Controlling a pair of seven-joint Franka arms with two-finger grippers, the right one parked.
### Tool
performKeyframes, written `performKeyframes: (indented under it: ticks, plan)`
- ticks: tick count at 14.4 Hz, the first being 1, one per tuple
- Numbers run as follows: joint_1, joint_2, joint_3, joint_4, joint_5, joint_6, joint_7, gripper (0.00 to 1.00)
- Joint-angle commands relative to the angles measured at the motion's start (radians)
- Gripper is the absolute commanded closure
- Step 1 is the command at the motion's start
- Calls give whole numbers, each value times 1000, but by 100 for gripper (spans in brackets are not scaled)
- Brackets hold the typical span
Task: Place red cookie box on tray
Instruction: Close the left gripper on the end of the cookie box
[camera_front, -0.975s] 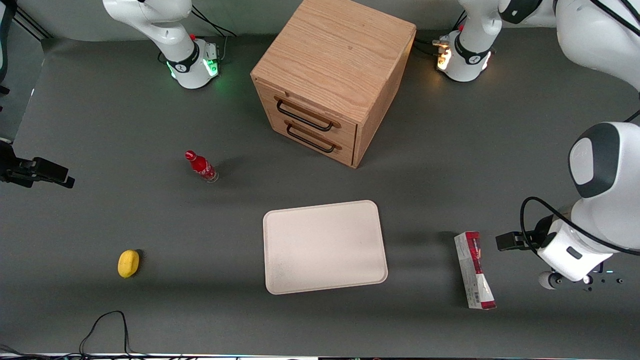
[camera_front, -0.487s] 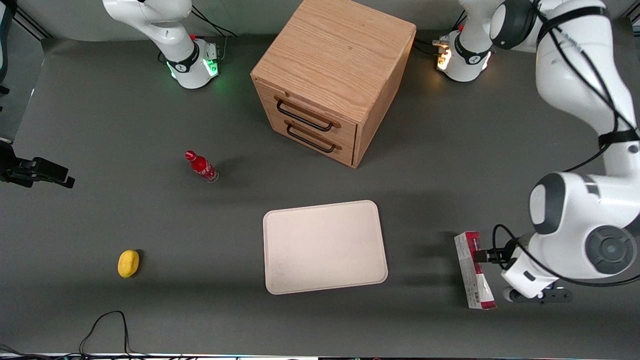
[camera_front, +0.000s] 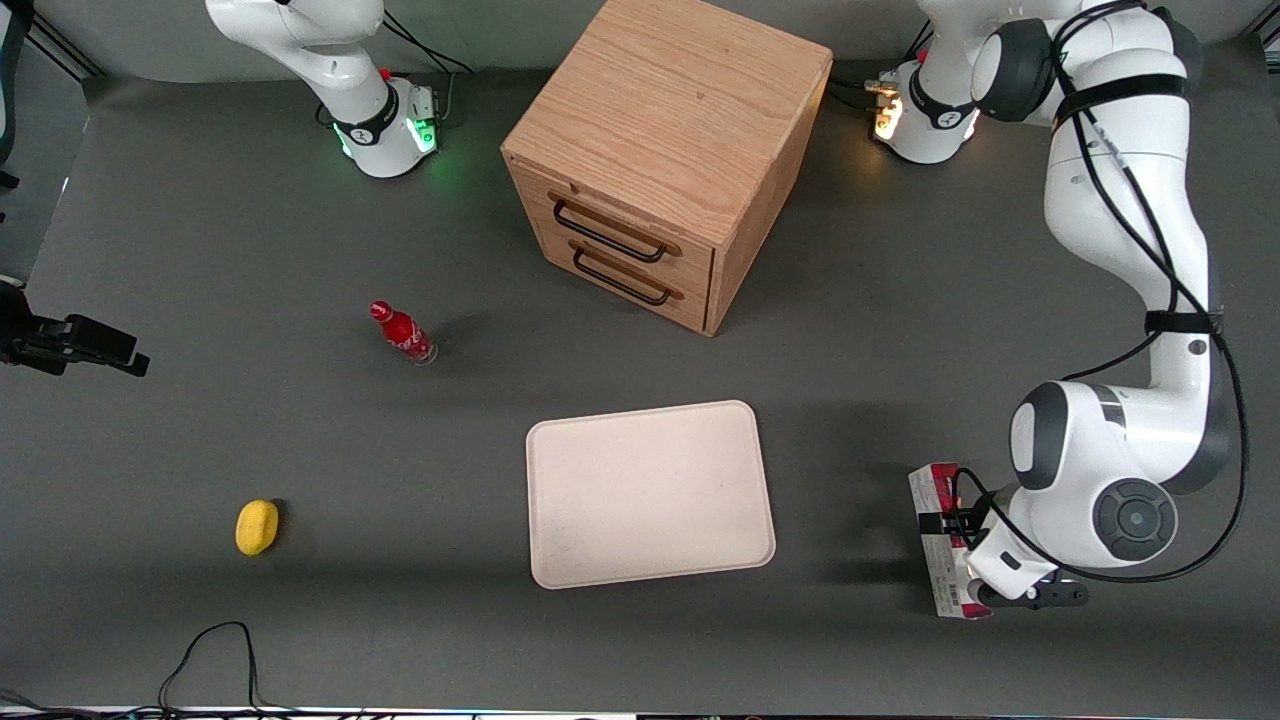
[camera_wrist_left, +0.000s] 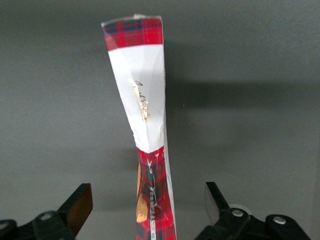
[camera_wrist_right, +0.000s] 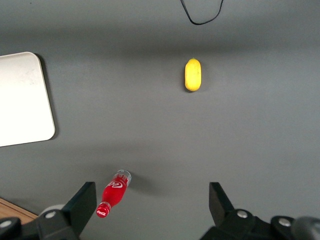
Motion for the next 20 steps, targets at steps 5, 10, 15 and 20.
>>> performKeyframes:
  ticks: [5,10,15,20]
  plan:
    - [-3,17,2,-3,-7,54,-16,14]
    - [-3,17,2,-4,-7,53,-54,88]
    - [-3,13,0,-4,-7,31,-57,100]
    - [-3,-27,0,37,-3,-89,-54,100]
